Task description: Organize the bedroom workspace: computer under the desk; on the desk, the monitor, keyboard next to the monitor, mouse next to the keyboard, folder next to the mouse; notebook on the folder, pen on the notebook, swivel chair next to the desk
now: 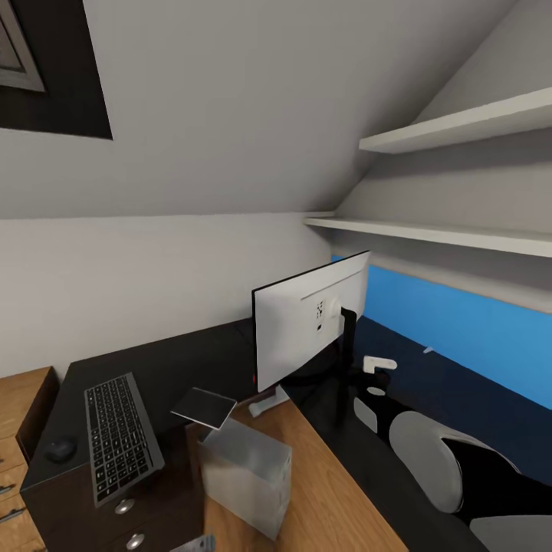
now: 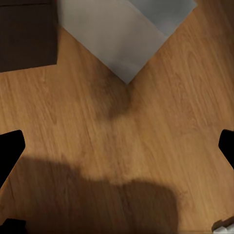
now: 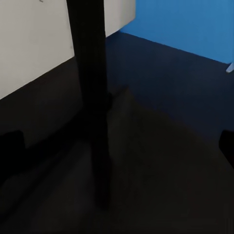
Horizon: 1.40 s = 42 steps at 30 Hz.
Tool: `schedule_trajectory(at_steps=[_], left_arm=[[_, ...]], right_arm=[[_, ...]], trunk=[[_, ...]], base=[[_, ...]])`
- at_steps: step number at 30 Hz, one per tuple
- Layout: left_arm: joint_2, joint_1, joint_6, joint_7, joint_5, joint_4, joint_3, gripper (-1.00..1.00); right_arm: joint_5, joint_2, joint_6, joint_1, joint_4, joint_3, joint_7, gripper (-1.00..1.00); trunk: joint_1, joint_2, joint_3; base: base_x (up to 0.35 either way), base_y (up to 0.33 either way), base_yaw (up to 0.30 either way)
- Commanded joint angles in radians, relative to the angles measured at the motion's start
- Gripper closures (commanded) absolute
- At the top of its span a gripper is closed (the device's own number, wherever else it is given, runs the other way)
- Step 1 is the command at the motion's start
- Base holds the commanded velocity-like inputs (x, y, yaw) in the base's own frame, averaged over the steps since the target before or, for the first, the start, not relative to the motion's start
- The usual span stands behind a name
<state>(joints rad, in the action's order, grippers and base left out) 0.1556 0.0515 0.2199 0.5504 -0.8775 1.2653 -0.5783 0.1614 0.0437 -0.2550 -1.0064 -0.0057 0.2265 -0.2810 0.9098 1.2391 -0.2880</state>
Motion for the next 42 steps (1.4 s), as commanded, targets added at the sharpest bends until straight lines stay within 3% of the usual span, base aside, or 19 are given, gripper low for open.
schedule_trajectory(at_steps=[1, 4, 10, 18, 29, 35, 40, 42], left_arm=[[0.001, -0.001, 0.002, 0.006, -0.005, 0.002, -0.002, -1.00], [0.001, 0.000, 0.002, 0.006, -0.006, 0.001, -0.001, -1.00], [0.000, 0.000, 0.004, 0.006, -0.006, -0.002, -0.001, -1.00], [-0.001, 0.000, 0.004, 0.006, -0.007, -0.004, -0.002, -1.00], [-0.001, 0.000, 0.006, 0.001, -0.007, -0.024, -0.008, -1.00], [-0.001, 0.000, 0.002, 0.001, -0.006, -0.028, -0.049, -1.00], [-0.003, 0.000, 0.001, 0.002, -0.007, -0.029, -0.058, -1.00], [-0.003, 0.000, 0.002, 0.002, -0.007, -0.029, -0.060, -1.00]], right_arm=[[0.011, 0.000, -0.003, 0.001, 0.001, 0.008, -0.001, -1.00], [0.011, -0.001, -0.007, 0.010, 0.000, 0.008, 0.020, -1.00], [0.013, 0.000, -0.108, 0.032, 0.001, 0.007, 0.080, -1.00], [0.014, -0.002, -0.124, 0.036, 0.001, 0.008, 0.121, -1.00], [0.016, -0.004, -0.155, 0.060, 0.001, 0.007, 0.127, -1.00], [0.015, 0.001, -0.083, 0.063, -0.013, 0.004, 0.124, -1.00], [0.013, 0.002, -0.013, 0.063, -0.073, 0.004, 0.120, -1.00], [0.012, 0.000, 0.077, 0.061, -0.158, 0.005, 0.119, -1.00]], trunk=[[0.004, 0.008, -0.004], [0.016, 0.029, -0.014], [0.039, 0.071, -0.032], [0.069, 0.127, -0.058], [0.069, 0.127, -0.058], [0.069, 0.127, -0.058], [0.069, 0.127, -0.058], [0.069, 0.127, -0.058]], base=[[0.000, 0.000, 0.000], [0.000, 0.000, 0.000], [0.000, 0.000, 0.000], [0.000, 0.000, 0.000], [0.000, 0.000, 0.000], [0.000, 0.000, 0.000], [0.000, 0.000, 0.000], [0.000, 0.000, 0.000]])
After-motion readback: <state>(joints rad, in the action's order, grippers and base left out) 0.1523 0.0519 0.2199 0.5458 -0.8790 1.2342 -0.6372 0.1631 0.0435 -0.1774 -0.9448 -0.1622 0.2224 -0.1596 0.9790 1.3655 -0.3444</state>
